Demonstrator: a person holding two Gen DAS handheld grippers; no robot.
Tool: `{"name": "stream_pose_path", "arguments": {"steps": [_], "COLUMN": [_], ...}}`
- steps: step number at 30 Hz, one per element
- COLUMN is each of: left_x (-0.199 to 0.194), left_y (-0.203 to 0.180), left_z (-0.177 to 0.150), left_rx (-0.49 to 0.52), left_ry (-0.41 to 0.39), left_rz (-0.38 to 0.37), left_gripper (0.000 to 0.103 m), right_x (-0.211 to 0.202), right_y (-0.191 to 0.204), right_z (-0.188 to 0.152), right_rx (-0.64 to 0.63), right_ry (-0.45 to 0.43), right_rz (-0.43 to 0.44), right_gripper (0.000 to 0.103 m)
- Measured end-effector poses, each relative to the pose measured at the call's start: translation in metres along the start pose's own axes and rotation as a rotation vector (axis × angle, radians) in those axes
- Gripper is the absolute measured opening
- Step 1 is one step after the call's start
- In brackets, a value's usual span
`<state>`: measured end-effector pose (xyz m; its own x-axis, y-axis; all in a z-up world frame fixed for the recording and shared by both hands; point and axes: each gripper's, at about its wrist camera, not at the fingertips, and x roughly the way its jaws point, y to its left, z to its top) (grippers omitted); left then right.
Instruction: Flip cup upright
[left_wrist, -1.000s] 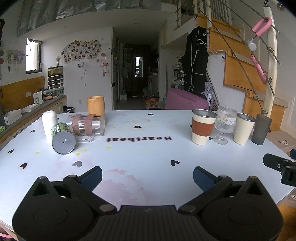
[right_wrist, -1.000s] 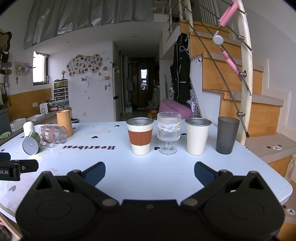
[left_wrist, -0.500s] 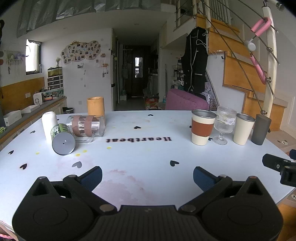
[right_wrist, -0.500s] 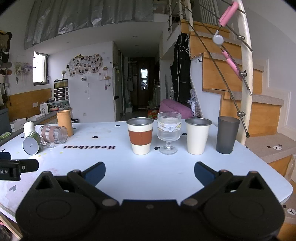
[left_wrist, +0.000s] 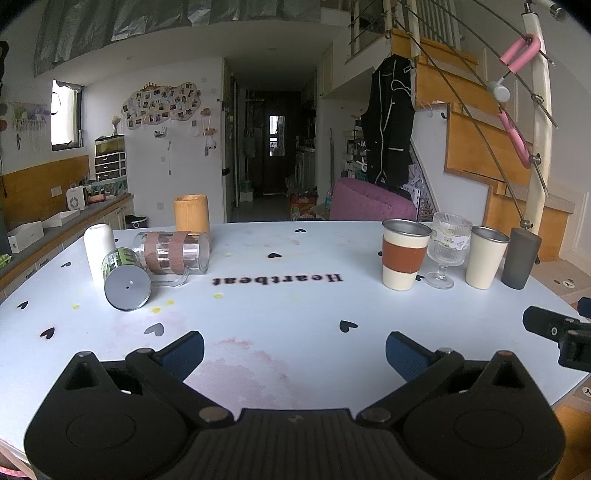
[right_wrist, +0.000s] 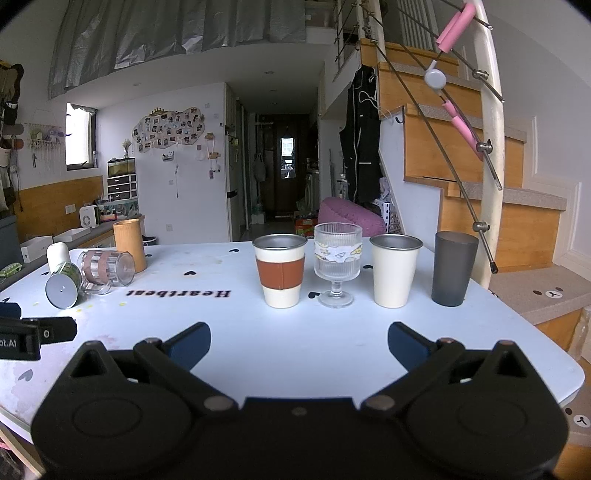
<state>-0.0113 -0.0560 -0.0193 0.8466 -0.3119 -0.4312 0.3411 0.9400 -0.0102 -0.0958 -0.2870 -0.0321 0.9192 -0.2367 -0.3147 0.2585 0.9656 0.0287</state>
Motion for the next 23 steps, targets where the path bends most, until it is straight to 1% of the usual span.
{"name": "stream_pose_path", "arguments": {"steps": [23], "left_x": [-0.0021], "left_y": [-0.0012], "left_z": [0.001], "left_rx": [0.002], "left_ry": [-0.005], "left_rz": [0.002], "left_gripper": [0.103], "right_x": [-0.0001], "right_y": [0.0001], "right_z": [-0.0004], "right_rx": [0.0], "right_ry": [-0.001], "right_rz": [0.0], "right_gripper": [0.103]}}
